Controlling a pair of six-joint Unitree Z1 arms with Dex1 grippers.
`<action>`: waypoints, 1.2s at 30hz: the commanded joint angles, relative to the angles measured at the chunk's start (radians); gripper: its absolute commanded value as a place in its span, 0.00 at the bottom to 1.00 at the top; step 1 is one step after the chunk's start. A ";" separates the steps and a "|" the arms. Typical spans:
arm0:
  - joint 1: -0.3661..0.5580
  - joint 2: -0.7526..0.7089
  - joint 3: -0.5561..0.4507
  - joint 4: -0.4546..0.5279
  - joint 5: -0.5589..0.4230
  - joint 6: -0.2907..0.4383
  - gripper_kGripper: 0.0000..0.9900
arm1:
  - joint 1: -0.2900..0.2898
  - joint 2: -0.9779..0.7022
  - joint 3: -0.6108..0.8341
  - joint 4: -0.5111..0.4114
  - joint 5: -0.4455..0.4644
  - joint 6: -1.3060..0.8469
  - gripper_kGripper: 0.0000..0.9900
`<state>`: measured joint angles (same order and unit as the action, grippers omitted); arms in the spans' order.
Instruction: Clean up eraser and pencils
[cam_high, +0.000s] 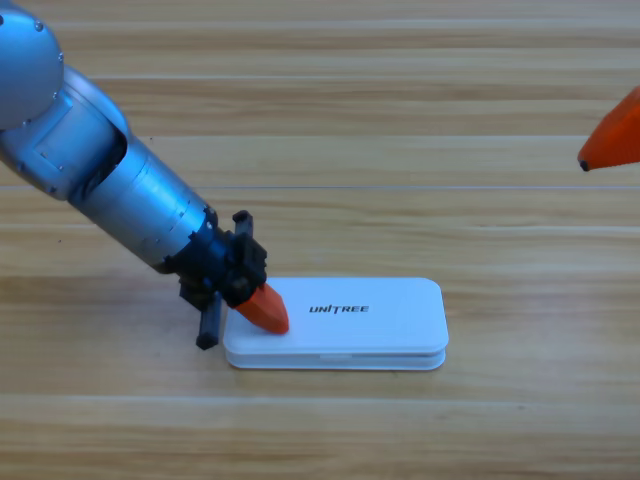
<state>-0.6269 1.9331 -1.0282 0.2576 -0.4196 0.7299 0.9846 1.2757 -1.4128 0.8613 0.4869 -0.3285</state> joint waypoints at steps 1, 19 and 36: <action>-0.022 0.060 0.031 -0.026 0.013 -0.007 0.00 | -0.023 0.024 0.029 -0.022 0.027 0.006 1.00; -0.039 0.060 0.022 -0.037 0.025 -0.010 0.00 | -0.023 0.025 0.029 -0.022 0.027 0.006 1.00; -0.031 -0.565 -0.104 0.203 0.047 -0.139 1.00 | -0.024 0.025 0.035 -0.022 0.025 0.005 1.00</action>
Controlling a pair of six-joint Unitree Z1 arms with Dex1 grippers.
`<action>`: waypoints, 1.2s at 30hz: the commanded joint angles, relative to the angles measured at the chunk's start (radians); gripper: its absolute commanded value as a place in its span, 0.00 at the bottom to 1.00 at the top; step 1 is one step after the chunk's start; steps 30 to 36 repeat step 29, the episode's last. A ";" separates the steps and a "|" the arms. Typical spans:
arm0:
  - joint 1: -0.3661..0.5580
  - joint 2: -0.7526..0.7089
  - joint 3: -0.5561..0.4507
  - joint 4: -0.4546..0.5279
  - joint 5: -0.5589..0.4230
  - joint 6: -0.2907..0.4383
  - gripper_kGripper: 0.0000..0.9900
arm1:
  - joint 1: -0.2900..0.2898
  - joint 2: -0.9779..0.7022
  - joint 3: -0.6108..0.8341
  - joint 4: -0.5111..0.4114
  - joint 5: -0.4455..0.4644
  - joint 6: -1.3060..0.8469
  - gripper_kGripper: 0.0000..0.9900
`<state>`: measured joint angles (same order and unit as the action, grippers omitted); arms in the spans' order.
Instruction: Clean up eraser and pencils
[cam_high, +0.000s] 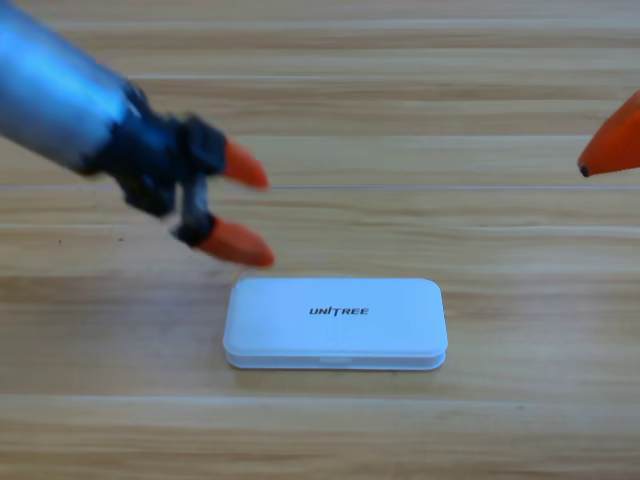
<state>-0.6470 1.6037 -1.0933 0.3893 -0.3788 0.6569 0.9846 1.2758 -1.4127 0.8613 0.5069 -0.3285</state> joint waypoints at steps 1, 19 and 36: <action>-0.011 -0.269 -0.059 0.091 0.006 -0.077 1.00 | -0.024 0.025 0.037 -0.022 0.005 0.003 1.00; -0.537 -0.344 -0.212 0.263 0.198 -0.180 1.00 | -0.024 0.034 0.046 -0.022 -0.002 0.003 1.00; -0.582 -0.277 -0.232 0.261 0.215 -0.189 1.00 | -0.023 0.033 0.051 -0.022 -0.004 0.003 1.00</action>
